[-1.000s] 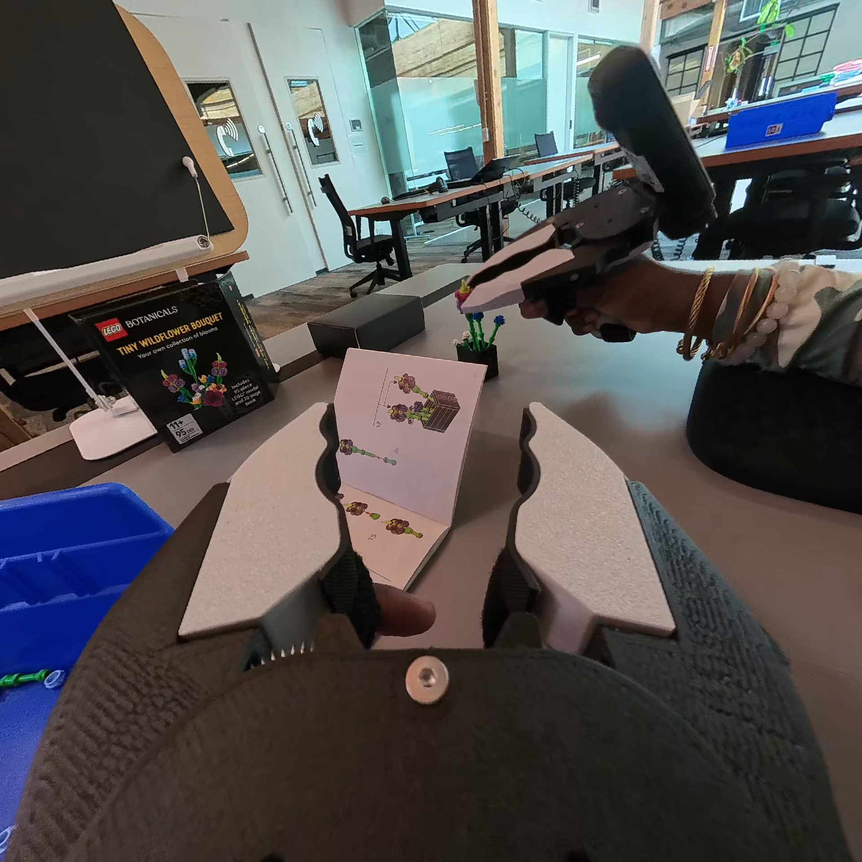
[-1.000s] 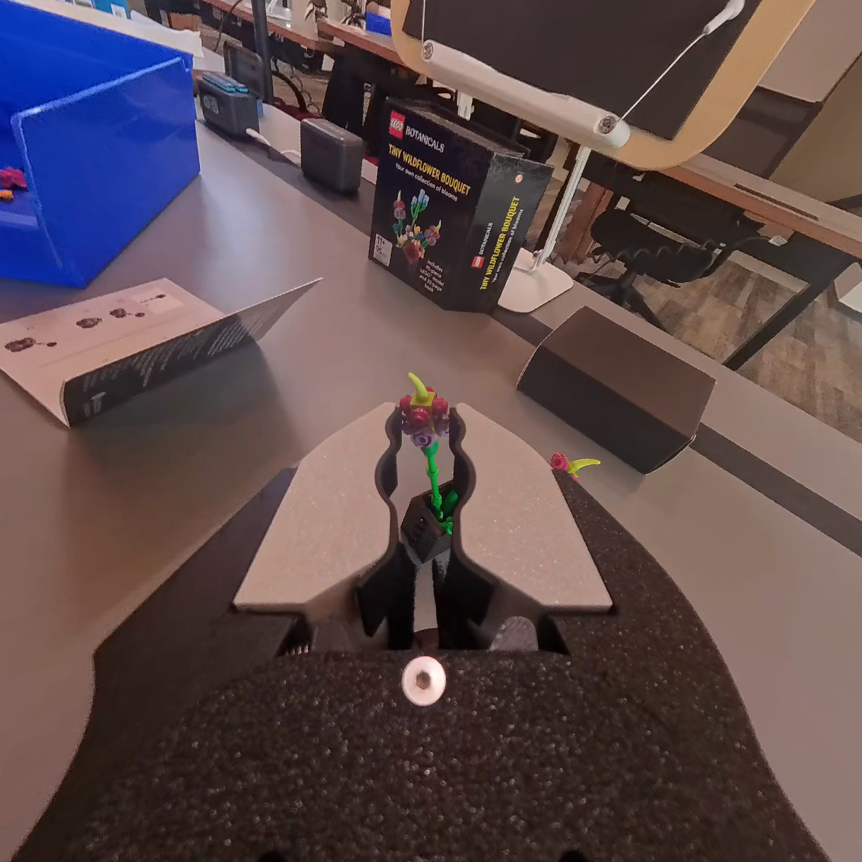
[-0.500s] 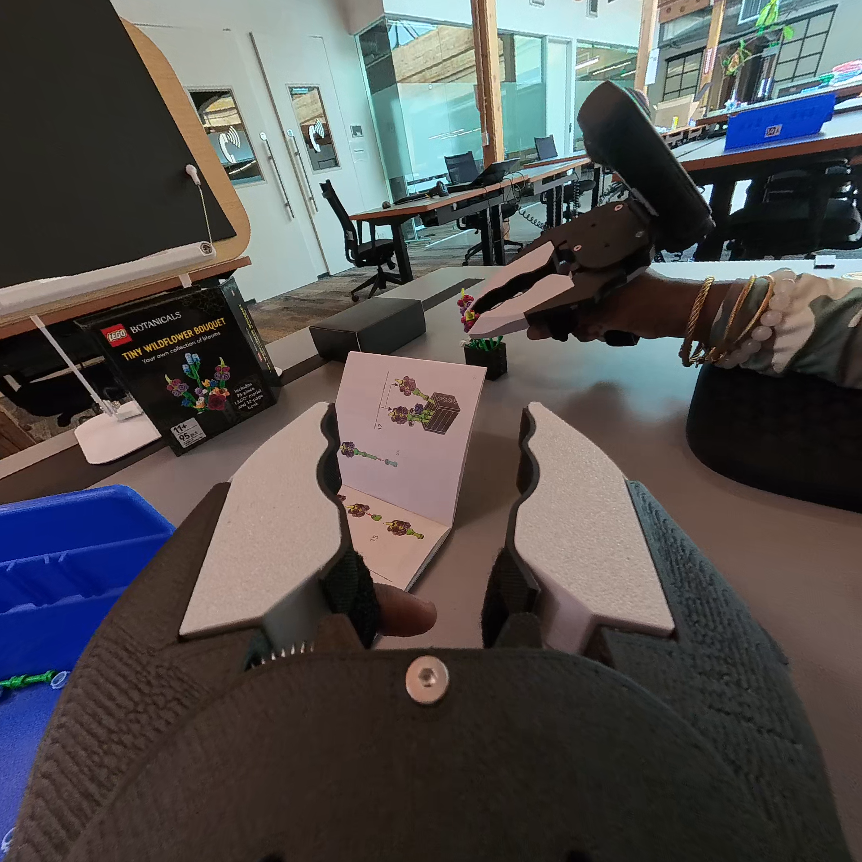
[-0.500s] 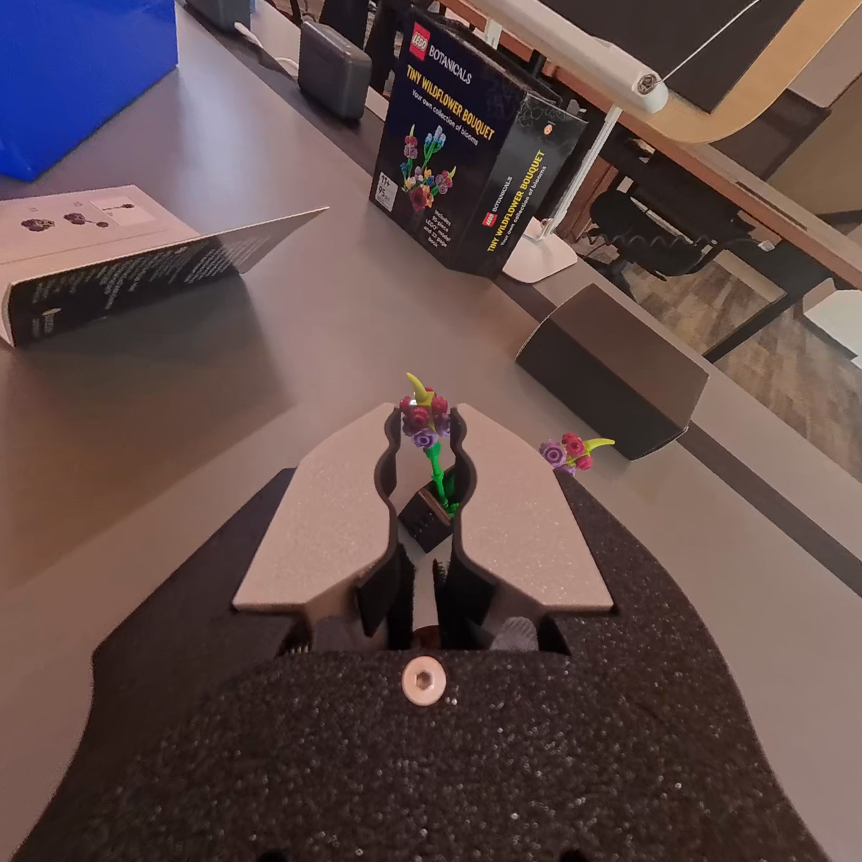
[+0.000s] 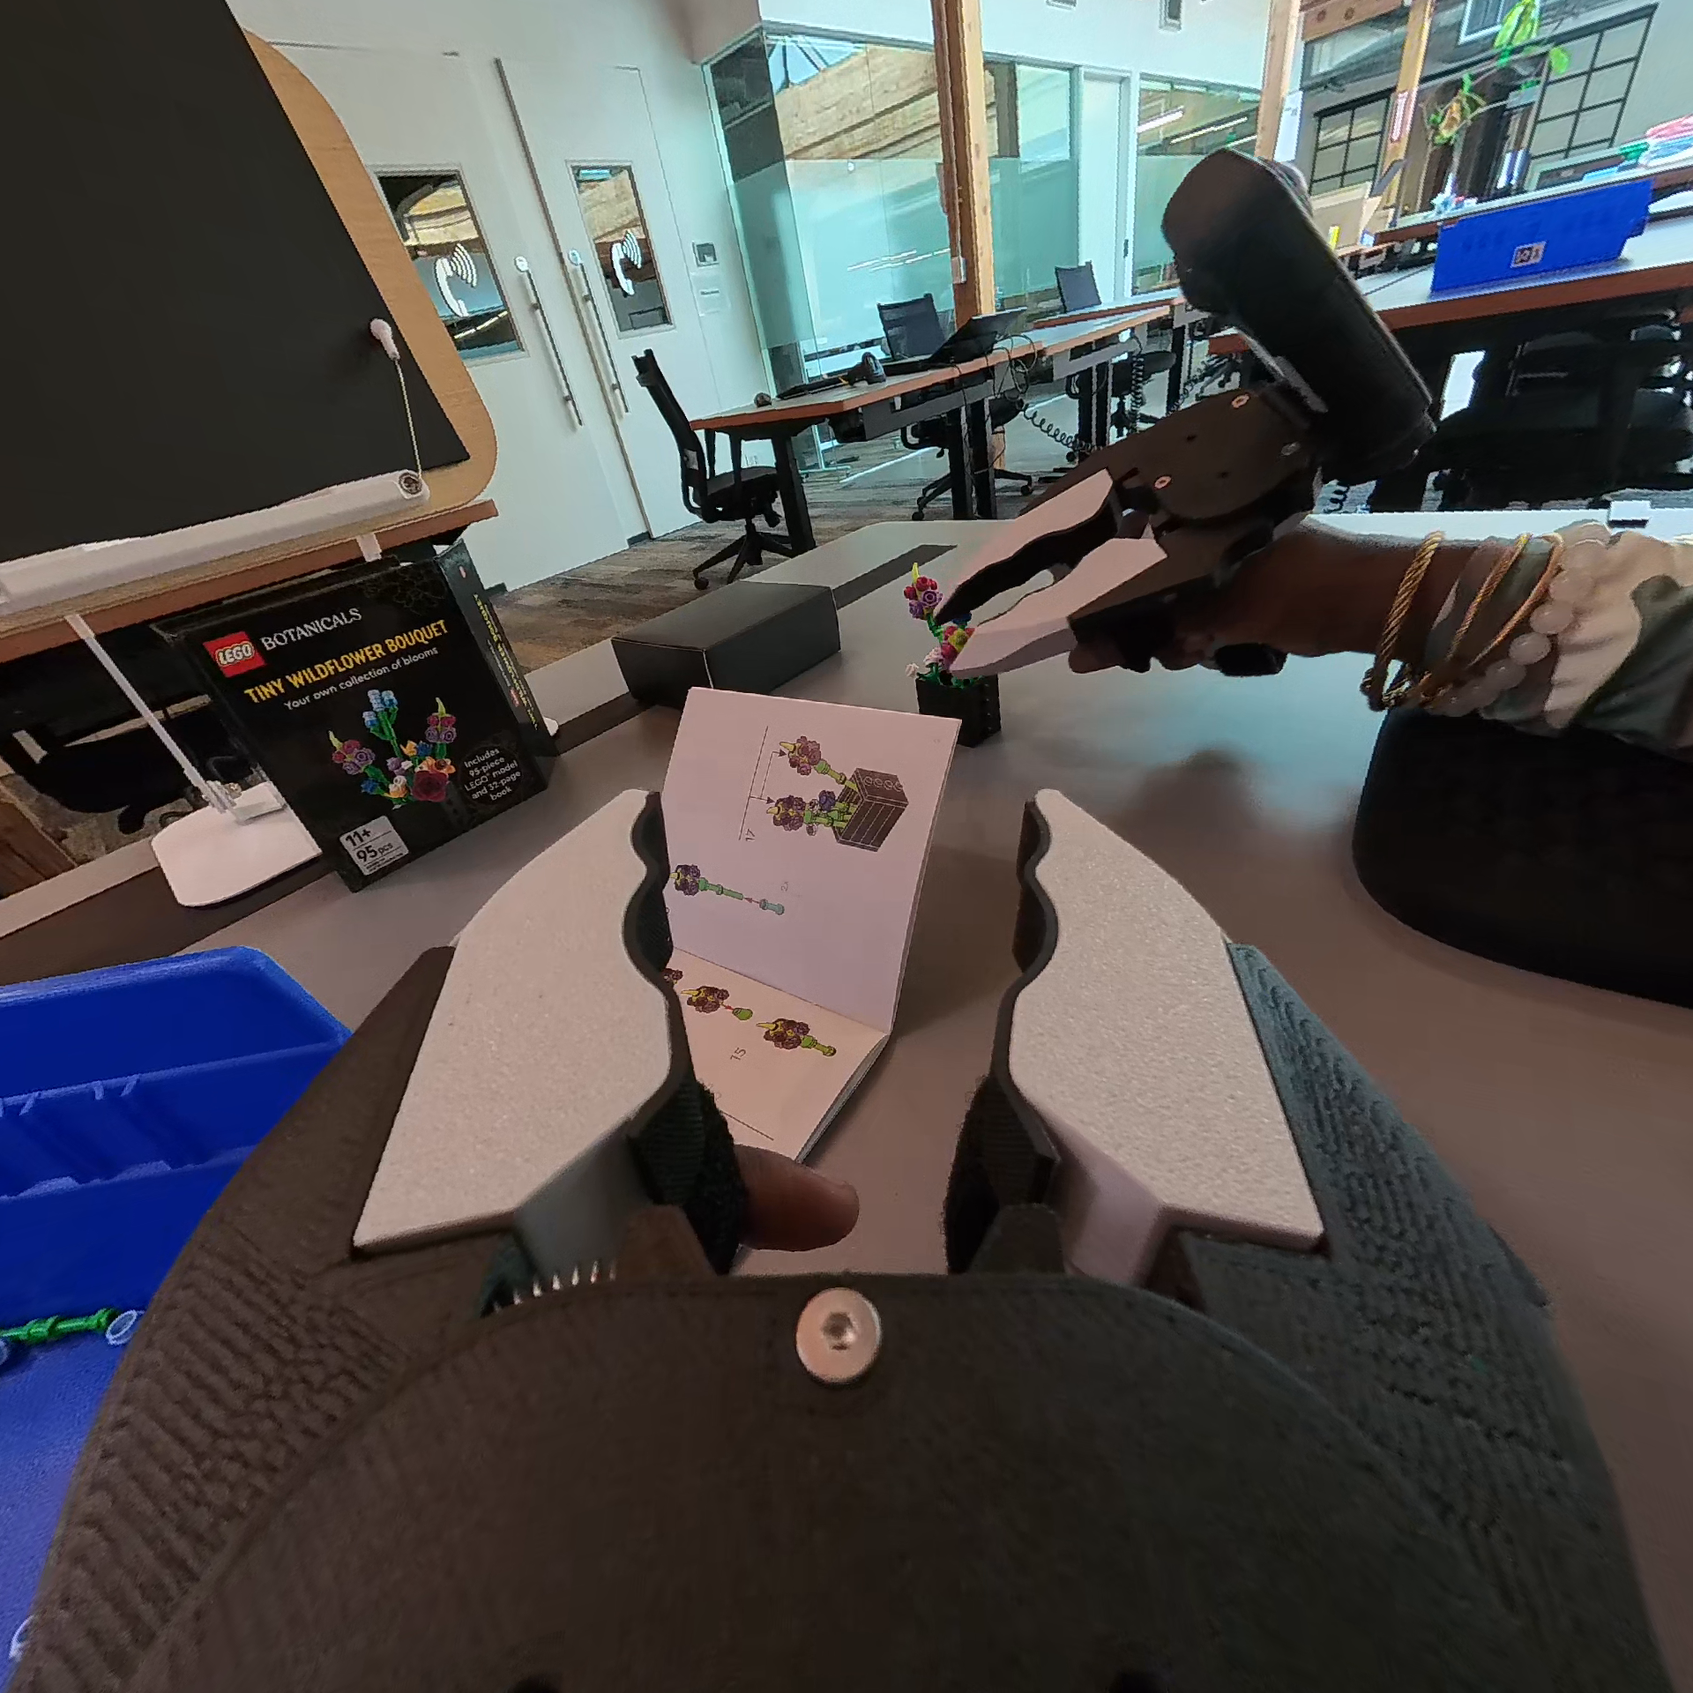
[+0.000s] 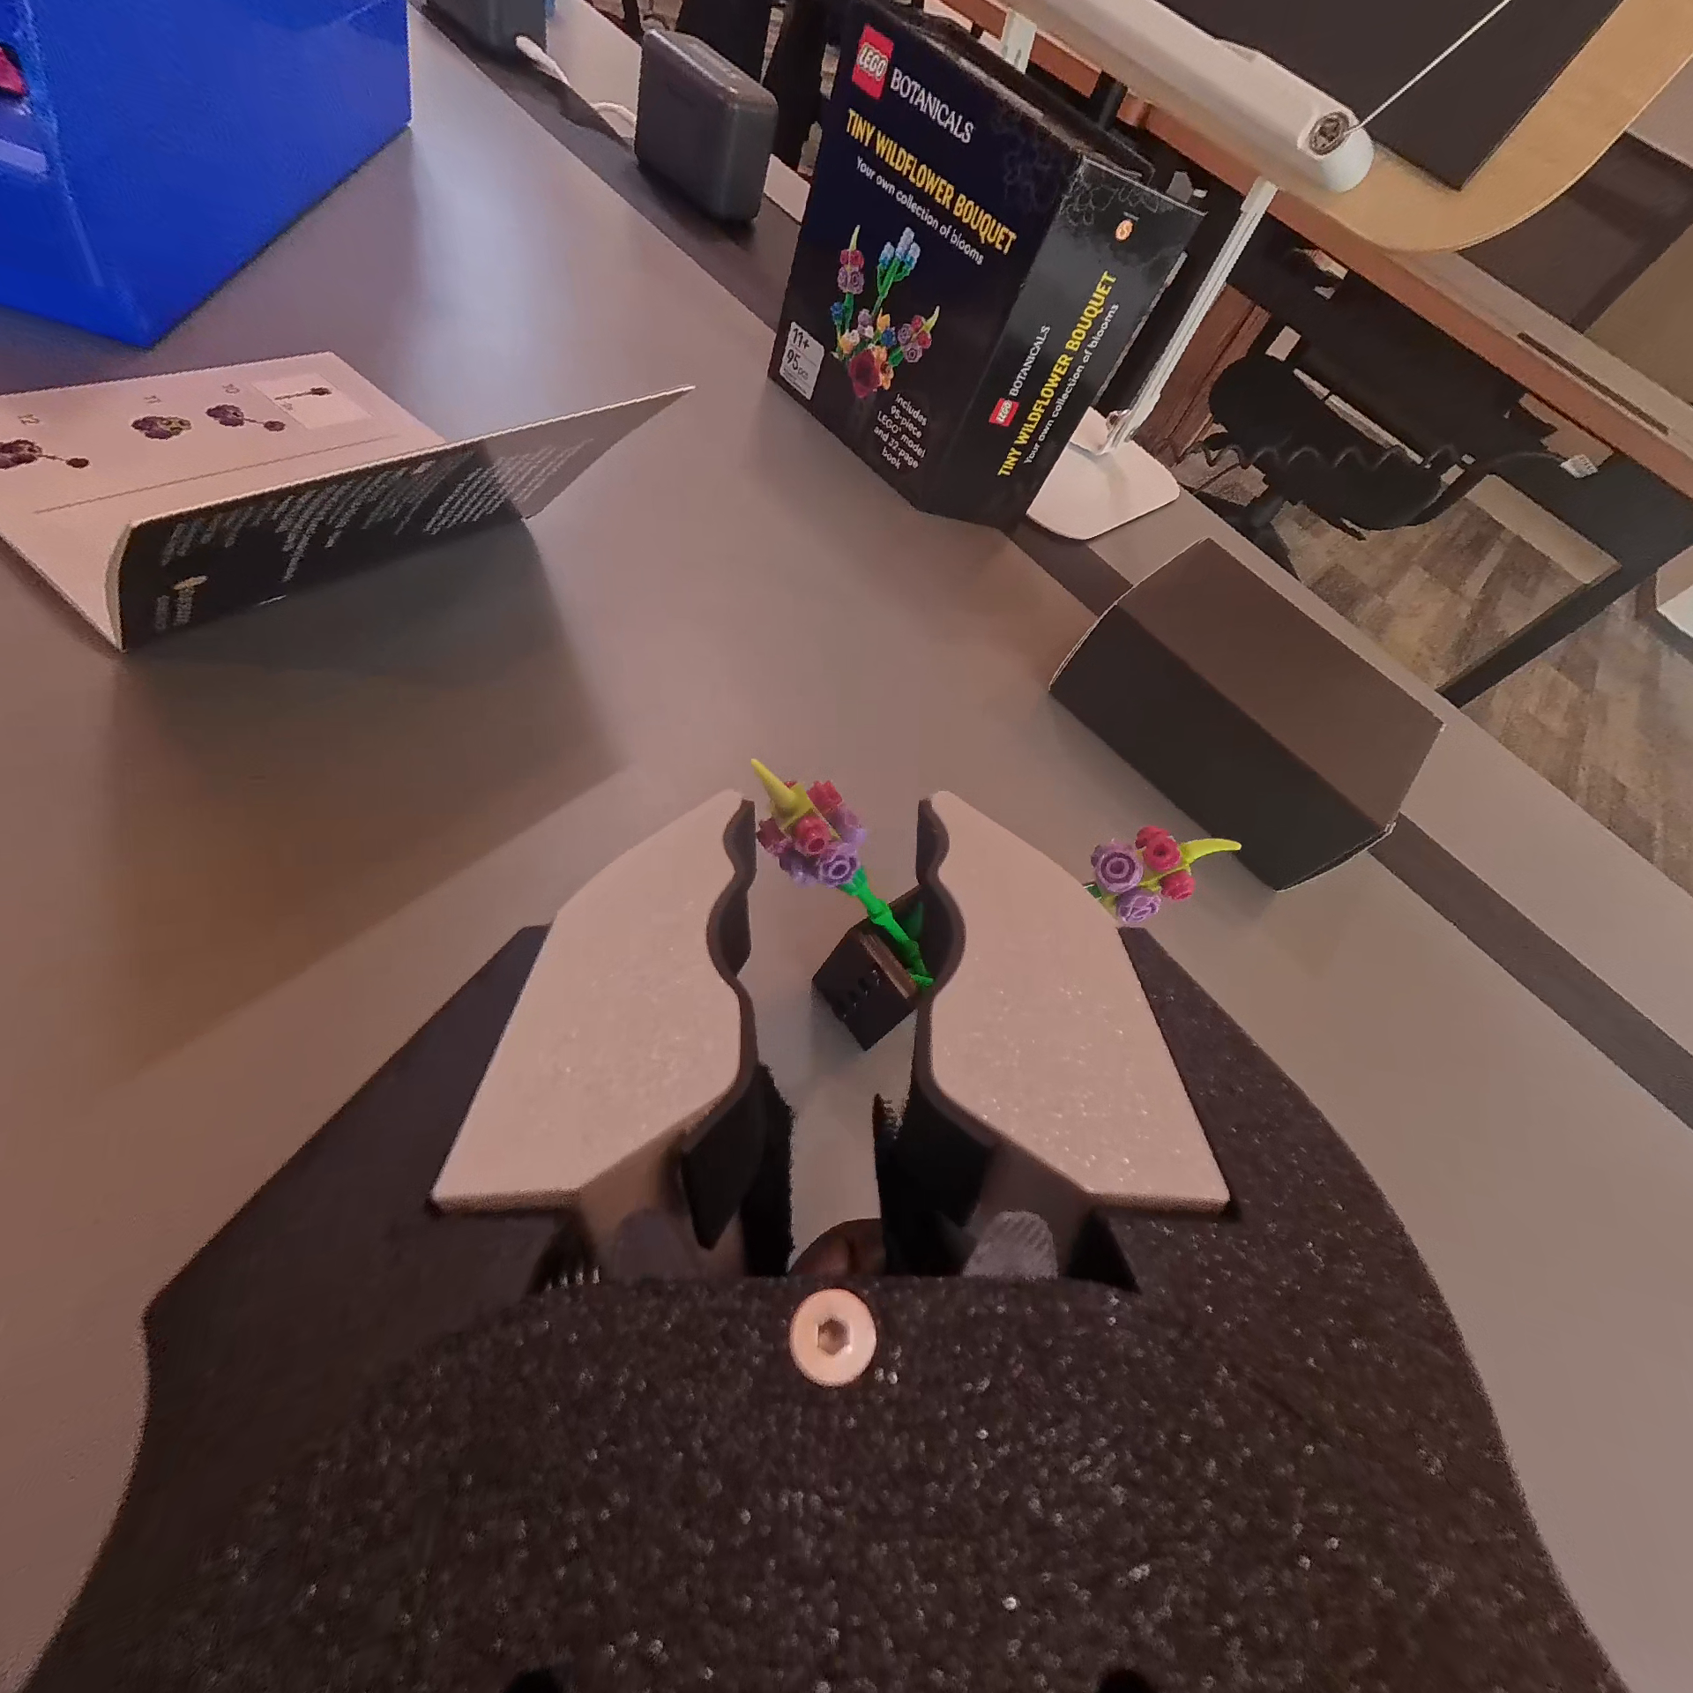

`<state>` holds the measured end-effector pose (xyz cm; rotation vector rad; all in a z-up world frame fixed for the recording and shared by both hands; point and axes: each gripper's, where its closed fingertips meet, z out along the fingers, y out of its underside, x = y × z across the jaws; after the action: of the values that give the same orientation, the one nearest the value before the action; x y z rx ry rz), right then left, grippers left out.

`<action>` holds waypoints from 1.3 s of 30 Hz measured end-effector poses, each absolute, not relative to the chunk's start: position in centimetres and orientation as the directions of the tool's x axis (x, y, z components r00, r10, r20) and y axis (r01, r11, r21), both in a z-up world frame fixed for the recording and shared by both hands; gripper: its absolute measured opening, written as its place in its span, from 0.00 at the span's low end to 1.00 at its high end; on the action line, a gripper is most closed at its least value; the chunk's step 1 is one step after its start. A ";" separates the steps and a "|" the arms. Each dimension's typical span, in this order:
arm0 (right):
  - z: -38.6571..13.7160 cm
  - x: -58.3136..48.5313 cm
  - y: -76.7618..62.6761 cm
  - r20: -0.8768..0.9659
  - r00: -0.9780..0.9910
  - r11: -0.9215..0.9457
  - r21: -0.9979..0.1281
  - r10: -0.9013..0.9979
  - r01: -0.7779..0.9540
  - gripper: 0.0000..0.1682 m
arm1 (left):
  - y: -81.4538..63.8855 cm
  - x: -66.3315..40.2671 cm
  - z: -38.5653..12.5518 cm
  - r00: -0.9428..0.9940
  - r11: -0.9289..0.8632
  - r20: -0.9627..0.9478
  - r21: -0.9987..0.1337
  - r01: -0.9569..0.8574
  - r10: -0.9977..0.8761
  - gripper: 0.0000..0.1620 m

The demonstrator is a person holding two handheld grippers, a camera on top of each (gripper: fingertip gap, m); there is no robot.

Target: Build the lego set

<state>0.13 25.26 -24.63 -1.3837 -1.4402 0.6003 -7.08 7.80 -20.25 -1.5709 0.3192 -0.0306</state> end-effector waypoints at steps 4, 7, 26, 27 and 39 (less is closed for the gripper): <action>-24.3 0.3 24.8 0.289 0.150 0.207 -0.888 0.945 0.410 0.22 | 7.8 -7.1 -20.3 0.959 0.005 -0.177 -0.984 -0.180 -0.220 0.45; -24.5 0.3 24.9 0.286 0.145 0.205 -0.887 0.947 0.414 0.24 | 7.8 -7.0 -20.4 0.958 0.000 -0.179 -0.983 -0.183 -0.223 0.45; -24.3 0.9 25.5 0.330 0.171 0.230 -0.872 0.928 0.433 0.13 | 7.8 -7.1 -20.5 0.958 -0.003 -0.180 -0.983 -0.185 -0.222 0.45; -24.1 1.0 25.8 0.297 0.195 0.197 -0.890 0.935 0.411 0.13 | 7.8 -7.1 -20.5 0.958 -0.003 -0.180 -0.983 -0.186 -0.222 0.45; -23.7 1.9 27.9 -0.101 0.317 -0.186 -0.950 0.943 0.249 0.13 | 7.7 -7.1 -20.6 0.957 -0.002 -0.187 -0.981 -0.193 -0.221 0.45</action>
<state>1.90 27.91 -23.69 -1.6515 -1.0956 0.9344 -7.10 7.75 -20.57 -1.5822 0.3261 -0.0227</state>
